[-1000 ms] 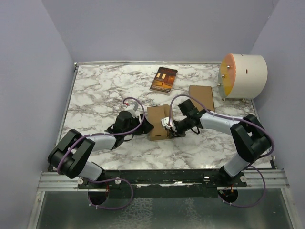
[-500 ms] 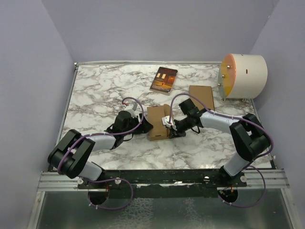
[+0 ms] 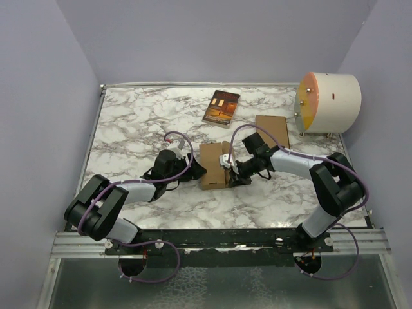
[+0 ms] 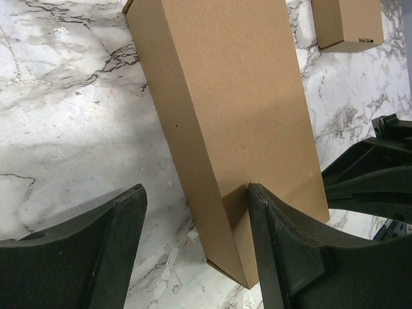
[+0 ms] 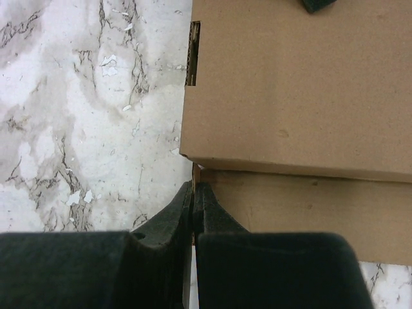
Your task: Fold the paper box
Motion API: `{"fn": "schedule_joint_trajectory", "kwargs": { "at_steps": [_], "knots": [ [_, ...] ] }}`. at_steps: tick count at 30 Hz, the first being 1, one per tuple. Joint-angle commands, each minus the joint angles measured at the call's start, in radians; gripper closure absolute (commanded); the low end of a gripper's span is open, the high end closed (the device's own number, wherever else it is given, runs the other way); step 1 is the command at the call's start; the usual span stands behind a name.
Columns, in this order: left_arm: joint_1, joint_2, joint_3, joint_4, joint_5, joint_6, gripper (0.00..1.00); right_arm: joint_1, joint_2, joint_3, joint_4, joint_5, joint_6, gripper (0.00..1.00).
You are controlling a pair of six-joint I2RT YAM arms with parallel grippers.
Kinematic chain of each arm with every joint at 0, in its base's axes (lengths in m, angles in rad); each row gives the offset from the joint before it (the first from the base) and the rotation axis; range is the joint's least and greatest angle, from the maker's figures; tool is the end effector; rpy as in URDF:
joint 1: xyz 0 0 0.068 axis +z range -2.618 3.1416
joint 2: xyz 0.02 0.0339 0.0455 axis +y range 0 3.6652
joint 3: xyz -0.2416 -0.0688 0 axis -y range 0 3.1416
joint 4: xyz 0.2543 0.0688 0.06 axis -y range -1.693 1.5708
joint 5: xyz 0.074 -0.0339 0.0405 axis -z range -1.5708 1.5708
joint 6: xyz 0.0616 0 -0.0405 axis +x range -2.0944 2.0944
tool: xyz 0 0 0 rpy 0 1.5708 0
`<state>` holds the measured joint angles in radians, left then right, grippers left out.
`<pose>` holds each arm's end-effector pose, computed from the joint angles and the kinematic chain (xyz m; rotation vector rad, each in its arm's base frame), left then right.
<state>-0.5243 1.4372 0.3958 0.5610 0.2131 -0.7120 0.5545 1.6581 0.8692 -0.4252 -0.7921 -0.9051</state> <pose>0.2420 -0.1550 0.1017 -0.0636 2.1875 -0.9579 0.2352 0.1972 0.1061 -1.8083 1.7386 0.9513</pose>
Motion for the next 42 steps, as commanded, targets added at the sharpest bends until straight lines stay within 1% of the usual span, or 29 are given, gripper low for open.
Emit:
{"fn": "schedule_joint_trajectory", "kwargs": {
  "at_steps": [1, 7, 13, 22, 27, 37, 42],
  "knots": [
    [0.018, 0.02, -0.026, -0.049, -0.041, 0.019, 0.35, -0.006, 0.019, 0.007, -0.049, -0.013, 0.071, 0.99],
    [0.018, 0.027, -0.011, -0.053, -0.029, 0.016, 0.35, -0.005, 0.026, 0.018, -0.035, -0.012, 0.117, 0.99],
    [0.011, 0.022, 0.021, -0.101, -0.029, 0.02, 0.35, -0.005, 0.011, 0.018, -0.027, -0.019, 0.124, 0.99],
    [-0.019, 0.015, 0.085, -0.23, -0.106, 0.02, 0.33, -0.005, -0.015, 0.009, -0.023, -0.035, 0.105, 0.99],
    [-0.023, 0.019, 0.091, -0.25, -0.133, 0.001, 0.33, -0.003, -0.03, 0.003, -0.018, -0.036, 0.093, 0.99],
    [-0.06, 0.017, 0.146, -0.346, -0.208, -0.005, 0.33, 0.018, -0.018, 0.015, -0.017, -0.017, 0.131, 0.99],
    [-0.09, 0.045, 0.191, -0.398, -0.246, -0.015, 0.33, 0.033, -0.019, 0.03, -0.022, -0.001, 0.152, 0.99]
  ]
}}
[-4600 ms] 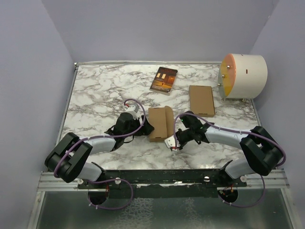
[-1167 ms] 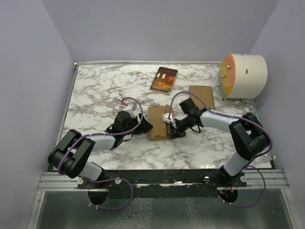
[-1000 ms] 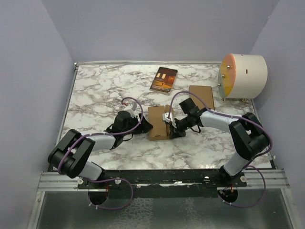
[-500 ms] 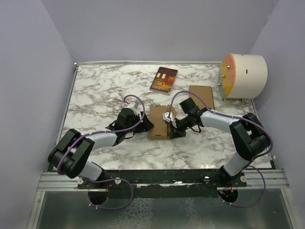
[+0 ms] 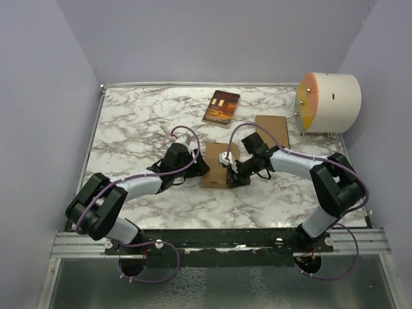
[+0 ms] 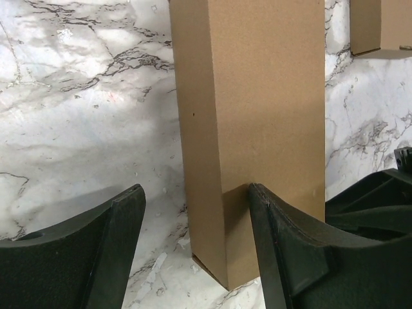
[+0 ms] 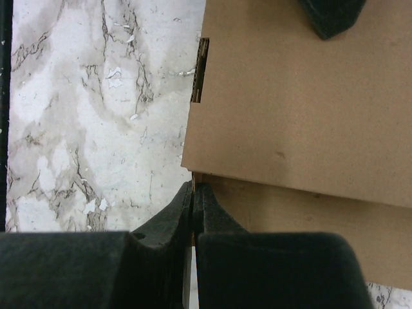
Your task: Fold the paper box
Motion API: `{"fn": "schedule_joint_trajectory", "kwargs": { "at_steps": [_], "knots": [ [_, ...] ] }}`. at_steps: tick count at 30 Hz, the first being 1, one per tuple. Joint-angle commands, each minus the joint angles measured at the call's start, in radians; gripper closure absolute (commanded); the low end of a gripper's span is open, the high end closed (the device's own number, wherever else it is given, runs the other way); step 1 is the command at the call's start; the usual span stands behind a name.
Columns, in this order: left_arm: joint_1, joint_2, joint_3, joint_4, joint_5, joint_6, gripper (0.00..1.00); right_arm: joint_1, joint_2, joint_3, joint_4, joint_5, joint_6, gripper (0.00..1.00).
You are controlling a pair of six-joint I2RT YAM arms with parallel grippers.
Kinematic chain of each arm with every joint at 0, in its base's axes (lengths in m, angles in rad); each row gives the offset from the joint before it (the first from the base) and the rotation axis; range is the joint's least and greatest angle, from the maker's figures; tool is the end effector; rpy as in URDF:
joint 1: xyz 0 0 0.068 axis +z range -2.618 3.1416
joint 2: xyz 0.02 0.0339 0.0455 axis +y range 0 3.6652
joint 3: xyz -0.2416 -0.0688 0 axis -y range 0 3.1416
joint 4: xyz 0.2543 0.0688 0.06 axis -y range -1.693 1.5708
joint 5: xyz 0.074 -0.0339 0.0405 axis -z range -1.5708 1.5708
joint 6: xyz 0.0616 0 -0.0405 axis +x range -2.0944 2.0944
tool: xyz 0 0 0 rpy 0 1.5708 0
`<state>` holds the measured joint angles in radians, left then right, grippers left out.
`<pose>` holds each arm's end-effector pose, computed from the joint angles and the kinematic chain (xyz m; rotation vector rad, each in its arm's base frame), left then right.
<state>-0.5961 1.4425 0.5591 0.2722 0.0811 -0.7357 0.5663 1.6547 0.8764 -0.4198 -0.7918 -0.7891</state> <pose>0.2518 -0.1769 0.1169 -0.1123 2.3043 -0.8150 0.2349 0.2013 0.1092 -1.7336 1.8373 0.9932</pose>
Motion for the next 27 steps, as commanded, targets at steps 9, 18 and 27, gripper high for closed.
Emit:
{"fn": "schedule_joint_trajectory", "kwargs": {
  "at_steps": [9, 18, 27],
  "knots": [
    [-0.082, 0.078, 0.096, -0.174, -0.192, 0.025, 0.33, 0.038, 0.019, 0.088, -0.075, 0.03, 0.123, 0.95],
    [-0.087, 0.054, 0.108, -0.181, -0.215, 0.065, 0.32, 0.034, 0.02, 0.121, -0.18, 0.08, 0.044, 0.76],
    [-0.075, 0.022, 0.167, -0.204, -0.207, 0.135, 0.28, -0.064, -0.066, 0.124, -0.249, -0.007, -0.021, 0.65]
  ]
}}
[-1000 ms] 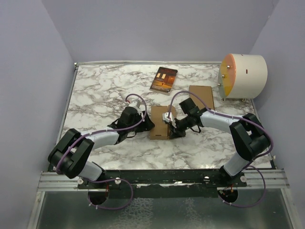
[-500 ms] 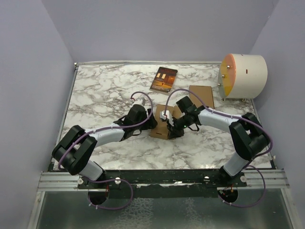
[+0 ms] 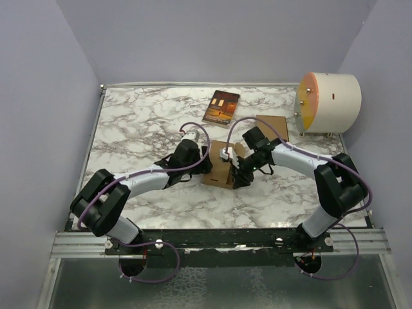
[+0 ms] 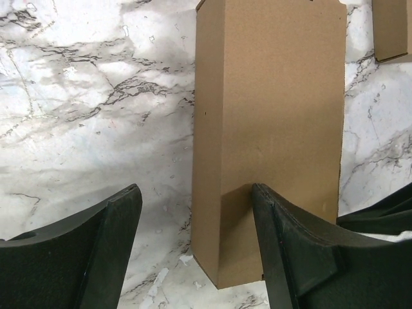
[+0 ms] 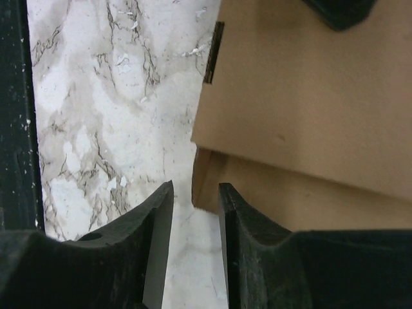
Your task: Fold the paper box
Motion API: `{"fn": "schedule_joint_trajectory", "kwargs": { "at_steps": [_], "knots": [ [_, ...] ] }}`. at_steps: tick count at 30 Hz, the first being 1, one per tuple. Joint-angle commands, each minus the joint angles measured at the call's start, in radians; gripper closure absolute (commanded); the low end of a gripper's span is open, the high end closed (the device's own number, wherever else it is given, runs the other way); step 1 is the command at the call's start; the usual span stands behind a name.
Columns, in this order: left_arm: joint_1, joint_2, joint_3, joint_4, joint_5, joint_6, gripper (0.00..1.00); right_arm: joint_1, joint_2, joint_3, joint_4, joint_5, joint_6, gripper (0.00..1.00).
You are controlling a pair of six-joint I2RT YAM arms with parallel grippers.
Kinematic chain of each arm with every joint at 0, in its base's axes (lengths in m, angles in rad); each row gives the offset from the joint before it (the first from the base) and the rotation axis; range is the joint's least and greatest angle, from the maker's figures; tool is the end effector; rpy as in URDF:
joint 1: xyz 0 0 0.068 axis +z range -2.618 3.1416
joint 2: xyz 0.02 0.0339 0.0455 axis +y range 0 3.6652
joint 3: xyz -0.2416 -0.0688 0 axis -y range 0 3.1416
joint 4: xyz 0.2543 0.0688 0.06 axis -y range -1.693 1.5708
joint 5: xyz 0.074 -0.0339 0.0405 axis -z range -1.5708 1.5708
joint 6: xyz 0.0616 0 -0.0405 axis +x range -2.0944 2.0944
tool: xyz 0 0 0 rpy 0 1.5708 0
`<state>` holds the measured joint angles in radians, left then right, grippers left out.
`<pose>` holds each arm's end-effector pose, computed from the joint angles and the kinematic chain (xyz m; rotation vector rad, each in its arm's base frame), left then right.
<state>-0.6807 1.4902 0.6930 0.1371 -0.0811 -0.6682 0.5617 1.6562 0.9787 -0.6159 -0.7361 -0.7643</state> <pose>0.2581 -0.2026 0.1313 -0.0314 2.3070 -0.6323 0.2396 0.1997 0.1265 -1.7328 1.9885 0.9732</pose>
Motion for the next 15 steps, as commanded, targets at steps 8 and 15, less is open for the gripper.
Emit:
{"fn": "schedule_joint_trajectory", "kwargs": {
  "at_steps": [8, 15],
  "knots": [
    [0.017, -0.085, 0.069, -0.066, -0.034, 0.125, 0.23, -0.231, -0.113, -0.009, 0.095, -0.196, 0.188, 0.86],
    [0.03, -0.128, 0.05, -0.02, 0.049, 0.179, 0.2, -0.278, -0.098, -0.059, 0.189, -0.19, 0.227, 0.99]
  ]
}}
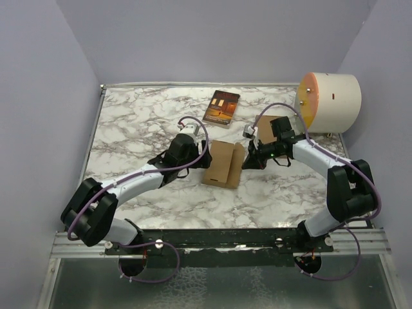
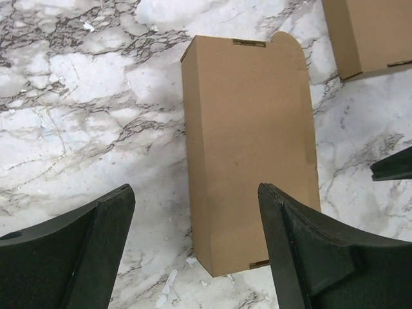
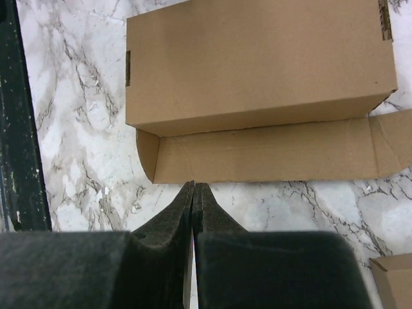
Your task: Fold the paper box
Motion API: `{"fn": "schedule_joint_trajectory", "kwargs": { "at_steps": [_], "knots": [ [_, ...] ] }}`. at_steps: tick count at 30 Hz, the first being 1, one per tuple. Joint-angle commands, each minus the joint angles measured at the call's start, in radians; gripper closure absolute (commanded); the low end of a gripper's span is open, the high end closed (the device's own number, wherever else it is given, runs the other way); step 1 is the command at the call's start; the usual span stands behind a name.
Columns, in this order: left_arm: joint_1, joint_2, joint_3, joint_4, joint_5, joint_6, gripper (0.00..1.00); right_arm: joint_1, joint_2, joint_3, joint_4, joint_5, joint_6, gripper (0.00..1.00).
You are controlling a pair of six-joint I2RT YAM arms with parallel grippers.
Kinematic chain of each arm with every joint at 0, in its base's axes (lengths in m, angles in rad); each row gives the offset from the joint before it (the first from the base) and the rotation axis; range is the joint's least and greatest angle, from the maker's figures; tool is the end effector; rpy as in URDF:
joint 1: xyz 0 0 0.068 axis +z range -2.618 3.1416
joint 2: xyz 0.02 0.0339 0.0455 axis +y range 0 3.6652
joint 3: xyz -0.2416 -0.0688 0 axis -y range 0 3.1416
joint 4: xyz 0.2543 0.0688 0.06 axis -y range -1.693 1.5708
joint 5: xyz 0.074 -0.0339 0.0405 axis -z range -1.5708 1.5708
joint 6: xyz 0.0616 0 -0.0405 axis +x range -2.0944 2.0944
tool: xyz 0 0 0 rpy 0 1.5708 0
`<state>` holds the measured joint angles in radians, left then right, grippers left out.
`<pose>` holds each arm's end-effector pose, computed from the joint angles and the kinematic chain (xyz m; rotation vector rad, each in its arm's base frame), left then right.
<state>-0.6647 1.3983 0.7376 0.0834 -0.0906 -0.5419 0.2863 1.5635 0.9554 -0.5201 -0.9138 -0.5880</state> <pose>0.2628 -0.1989 0.1690 0.0813 2.2059 -0.5963 0.2827 0.1341 0.1582 -1.2420 2.0381 1.0727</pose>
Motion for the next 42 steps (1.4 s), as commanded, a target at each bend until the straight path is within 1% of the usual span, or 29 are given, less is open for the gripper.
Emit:
{"fn": "schedule_joint_trajectory", "kwargs": {
  "at_steps": [1, 3, 5, 6, 10, 13, 16, 21, 25, 27, 29, 31, 32, 33, 36, 40, 42],
  "knots": [
    [0.019, -0.035, 0.003, 0.035, 0.079, 0.059, 0.19, -0.003, 0.0, -0.038, 0.097, 0.024, 0.045, 0.99],
    [0.03, -0.024, -0.002, 0.046, 0.147, 0.078, 0.19, -0.003, 0.01, -0.043, 0.094, 0.067, 0.016, 0.99],
    [0.047, -0.004, -0.004, 0.067, 0.245, 0.103, 0.19, -0.003, 0.013, -0.047, 0.091, 0.099, -0.009, 0.99],
    [0.054, 0.009, 0.002, 0.067, 0.266, 0.11, 0.19, -0.003, 0.013, -0.046, 0.085, 0.109, -0.027, 0.99],
    [0.086, 0.07, 0.049, 0.025, 0.278, 0.138, 0.19, -0.003, 0.01, -0.047, 0.061, 0.106, -0.084, 0.98],
    [0.099, 0.139, 0.12, -0.029, 0.274, 0.167, 0.2, -0.003, -0.017, -0.072, 0.059, 0.045, -0.144, 0.97],
    [0.102, 0.206, 0.187, -0.07, 0.282, 0.206, 0.26, -0.003, -0.069, -0.126, 0.089, 0.017, -0.224, 0.97],
    [0.103, 0.277, 0.255, -0.072, 0.33, 0.247, 0.34, 0.002, -0.152, -0.231, 0.135, -0.039, -0.41, 0.97],
    [0.103, 0.328, 0.288, -0.058, 0.395, 0.299, 0.37, 0.014, -0.196, -0.274, 0.096, -0.081, -0.586, 0.92],
    [0.103, 0.345, 0.296, -0.04, 0.43, 0.328, 0.39, 0.019, -0.217, -0.291, 0.031, -0.109, -0.754, 0.88],
    [0.103, 0.361, 0.308, -0.032, 0.453, 0.352, 0.4, 0.027, -0.25, -0.326, -0.018, -0.114, -0.944, 0.8],
    [0.103, 0.376, 0.321, -0.029, 0.476, 0.377, 0.41, 0.042, -0.295, -0.378, 0.041, -0.086, -0.95, 0.69],
    [0.103, 0.382, 0.327, -0.027, 0.484, 0.382, 0.42, 0.054, -0.319, -0.405, 0.113, -0.06, -0.928, 0.62],
    [0.103, 0.388, 0.331, -0.026, 0.492, 0.386, 0.42, 0.07, -0.336, -0.425, 0.164, -0.032, -0.911, 0.58],
    [0.103, 0.407, 0.342, -0.026, 0.505, 0.388, 0.43, 0.122, -0.323, -0.436, 0.236, 0.028, -0.879, 0.56],
    [0.102, 0.421, 0.347, -0.023, 0.525, 0.382, 0.43, 0.217, -0.295, -0.481, 0.38, 0.162, -0.841, 0.47],
    [0.102, 0.423, 0.346, -0.022, 0.53, 0.38, 0.44, 0.248, -0.277, -0.492, 0.438, 0.216, -0.817, 0.46]
  ]
}}
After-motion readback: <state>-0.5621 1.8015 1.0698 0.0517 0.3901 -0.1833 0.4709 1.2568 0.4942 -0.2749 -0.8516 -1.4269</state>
